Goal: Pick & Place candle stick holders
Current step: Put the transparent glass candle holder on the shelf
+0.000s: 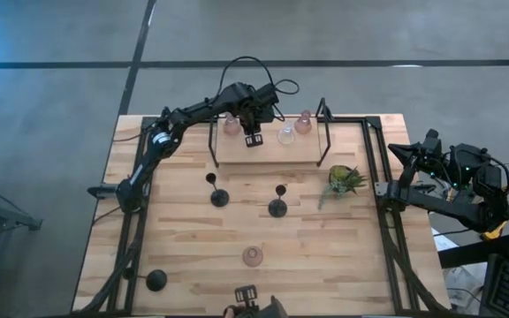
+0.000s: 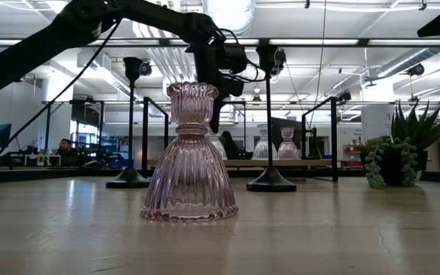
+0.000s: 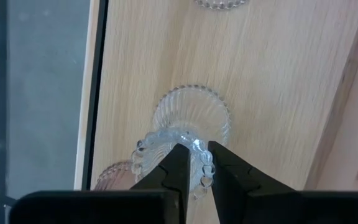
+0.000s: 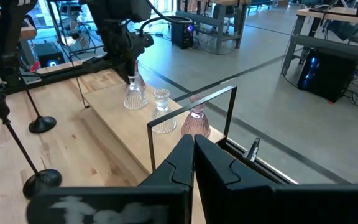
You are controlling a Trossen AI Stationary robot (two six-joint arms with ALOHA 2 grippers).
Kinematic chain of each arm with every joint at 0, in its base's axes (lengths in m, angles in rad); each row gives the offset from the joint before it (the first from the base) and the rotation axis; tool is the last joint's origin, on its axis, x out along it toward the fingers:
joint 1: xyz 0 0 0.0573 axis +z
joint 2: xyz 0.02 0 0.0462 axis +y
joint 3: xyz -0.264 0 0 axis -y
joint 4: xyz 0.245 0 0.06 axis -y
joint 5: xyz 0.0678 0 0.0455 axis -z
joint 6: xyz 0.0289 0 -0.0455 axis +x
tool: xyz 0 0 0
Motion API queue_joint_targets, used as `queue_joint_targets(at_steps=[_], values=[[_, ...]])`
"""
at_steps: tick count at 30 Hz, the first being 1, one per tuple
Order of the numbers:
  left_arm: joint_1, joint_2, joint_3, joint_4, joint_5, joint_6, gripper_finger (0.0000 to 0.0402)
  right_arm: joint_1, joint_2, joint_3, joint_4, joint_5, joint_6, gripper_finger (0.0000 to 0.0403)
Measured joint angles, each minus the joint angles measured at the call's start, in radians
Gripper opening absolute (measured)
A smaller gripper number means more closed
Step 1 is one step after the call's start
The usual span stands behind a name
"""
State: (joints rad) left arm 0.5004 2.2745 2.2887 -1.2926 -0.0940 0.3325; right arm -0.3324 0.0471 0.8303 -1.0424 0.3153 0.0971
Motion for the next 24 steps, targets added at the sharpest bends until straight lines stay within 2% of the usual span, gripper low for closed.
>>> queue_joint_targets(at_steps=[19, 24], values=[[0.017, 0.000, 0.002, -0.009, -0.013, -0.041, 0.0059, 0.000, 0.000, 0.000, 0.000, 0.000, 0.000, 0.0008], [0.017, 0.004, 0.034, -0.022, -0.008, -0.048, 0.0060, 0.000, 0.000, 0.000, 0.000, 0.000, 0.000, 0.0008]])
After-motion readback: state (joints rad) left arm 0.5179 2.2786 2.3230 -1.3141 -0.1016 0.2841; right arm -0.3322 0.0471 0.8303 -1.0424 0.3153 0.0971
